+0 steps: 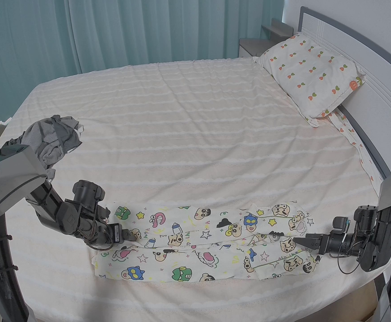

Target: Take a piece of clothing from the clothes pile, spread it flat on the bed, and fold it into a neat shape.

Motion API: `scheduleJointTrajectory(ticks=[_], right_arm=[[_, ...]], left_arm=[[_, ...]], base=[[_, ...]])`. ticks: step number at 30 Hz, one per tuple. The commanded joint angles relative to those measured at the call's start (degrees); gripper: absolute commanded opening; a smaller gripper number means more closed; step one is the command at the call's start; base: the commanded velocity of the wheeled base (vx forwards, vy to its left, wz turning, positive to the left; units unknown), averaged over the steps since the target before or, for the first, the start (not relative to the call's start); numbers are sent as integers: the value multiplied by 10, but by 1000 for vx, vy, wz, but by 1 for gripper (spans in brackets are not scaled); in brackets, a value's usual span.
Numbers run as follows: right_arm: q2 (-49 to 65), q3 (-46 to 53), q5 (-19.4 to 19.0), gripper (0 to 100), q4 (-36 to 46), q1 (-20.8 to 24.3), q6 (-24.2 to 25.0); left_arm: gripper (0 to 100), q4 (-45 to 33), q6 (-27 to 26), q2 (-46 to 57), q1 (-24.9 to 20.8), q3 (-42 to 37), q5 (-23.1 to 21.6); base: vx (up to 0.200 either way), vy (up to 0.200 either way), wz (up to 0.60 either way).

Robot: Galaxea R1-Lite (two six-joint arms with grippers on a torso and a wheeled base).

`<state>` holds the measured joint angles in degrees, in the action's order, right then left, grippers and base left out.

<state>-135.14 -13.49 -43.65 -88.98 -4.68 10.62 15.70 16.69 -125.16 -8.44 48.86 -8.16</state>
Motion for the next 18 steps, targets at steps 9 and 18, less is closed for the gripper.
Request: scheduleJointTrajectory(ticks=[9,18], right_arm=[[-5,-2,1,100,-7,-1,1],[-5,-2,1,100,-7,-1,0]], left_arm=[[0,-8,1,11,0,-18,11],[0,-47,0,51,2,-24,17]], base=[[0,0,0],[0,0,0]])
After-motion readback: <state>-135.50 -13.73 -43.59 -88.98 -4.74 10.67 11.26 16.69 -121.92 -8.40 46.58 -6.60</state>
